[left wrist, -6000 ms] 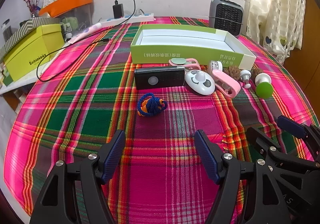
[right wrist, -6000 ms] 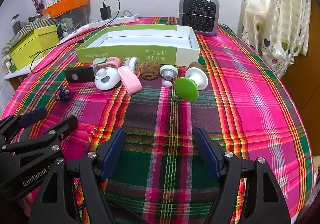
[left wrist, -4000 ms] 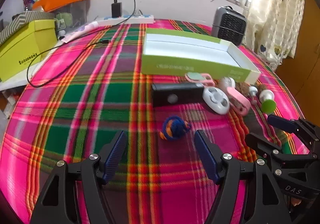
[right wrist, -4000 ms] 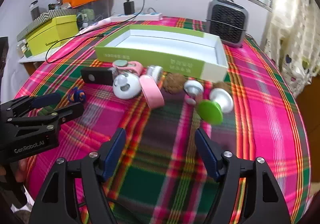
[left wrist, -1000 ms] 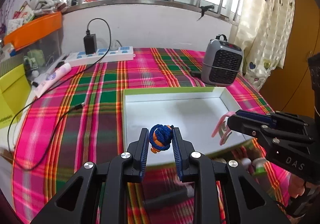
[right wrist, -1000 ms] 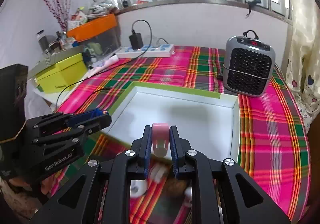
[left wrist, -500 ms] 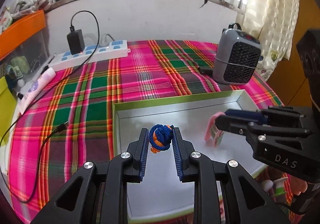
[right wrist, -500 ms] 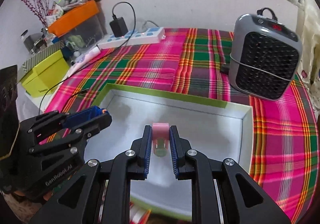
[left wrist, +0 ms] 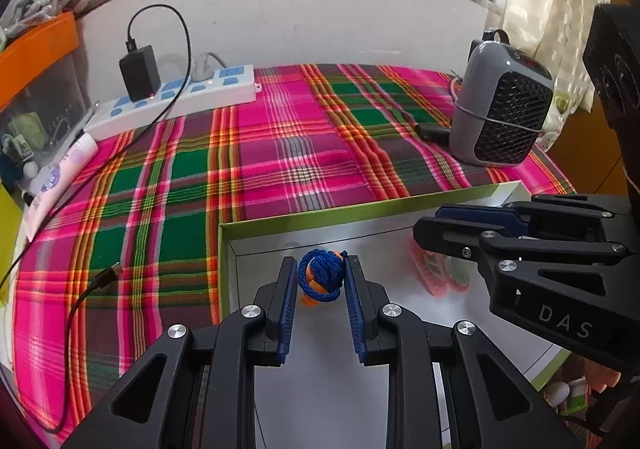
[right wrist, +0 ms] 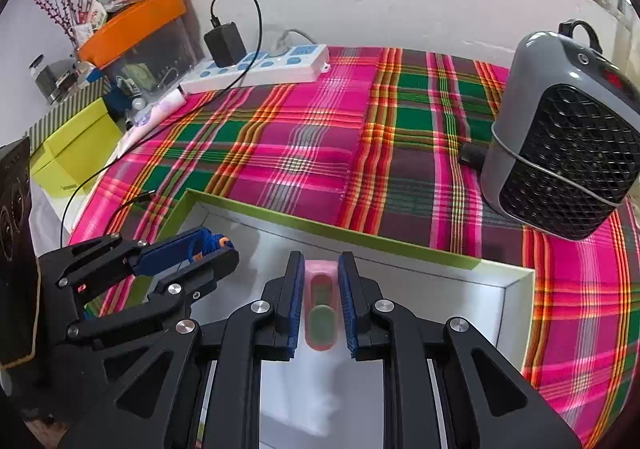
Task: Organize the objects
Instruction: 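Carry the blue rope ball and pink case over the box with both grippers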
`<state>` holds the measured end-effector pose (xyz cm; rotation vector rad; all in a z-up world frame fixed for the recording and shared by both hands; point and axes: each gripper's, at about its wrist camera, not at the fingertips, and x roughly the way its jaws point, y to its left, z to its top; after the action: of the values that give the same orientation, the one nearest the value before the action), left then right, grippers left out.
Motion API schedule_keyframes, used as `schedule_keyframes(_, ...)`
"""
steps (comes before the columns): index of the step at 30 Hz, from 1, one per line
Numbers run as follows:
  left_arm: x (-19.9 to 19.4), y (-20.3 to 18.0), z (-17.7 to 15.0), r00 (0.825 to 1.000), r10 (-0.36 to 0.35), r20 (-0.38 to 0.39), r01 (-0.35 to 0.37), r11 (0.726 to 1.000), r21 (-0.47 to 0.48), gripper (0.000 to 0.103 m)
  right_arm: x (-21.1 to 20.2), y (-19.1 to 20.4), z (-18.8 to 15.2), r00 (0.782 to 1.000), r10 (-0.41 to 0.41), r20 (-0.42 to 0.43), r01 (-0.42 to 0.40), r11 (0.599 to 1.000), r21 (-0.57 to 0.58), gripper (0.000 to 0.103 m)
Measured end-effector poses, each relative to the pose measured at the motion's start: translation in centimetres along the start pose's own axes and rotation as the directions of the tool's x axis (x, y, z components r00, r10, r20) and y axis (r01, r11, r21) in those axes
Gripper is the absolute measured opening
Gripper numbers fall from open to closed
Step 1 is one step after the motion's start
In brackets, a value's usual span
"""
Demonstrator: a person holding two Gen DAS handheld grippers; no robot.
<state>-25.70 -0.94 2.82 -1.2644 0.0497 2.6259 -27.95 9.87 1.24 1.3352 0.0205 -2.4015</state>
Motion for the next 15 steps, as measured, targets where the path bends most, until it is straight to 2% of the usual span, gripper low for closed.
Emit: schedule_keyframes(15, 1.06, 0.35, 0.24, 0.999, 0.018, -0.040, -0.018, 1.000, 0.003, 0.025, 0.80, 0.35, 0.34, 0.999, -0.013, -0.030, 0.013, 1.000, 0.004, 0.019)
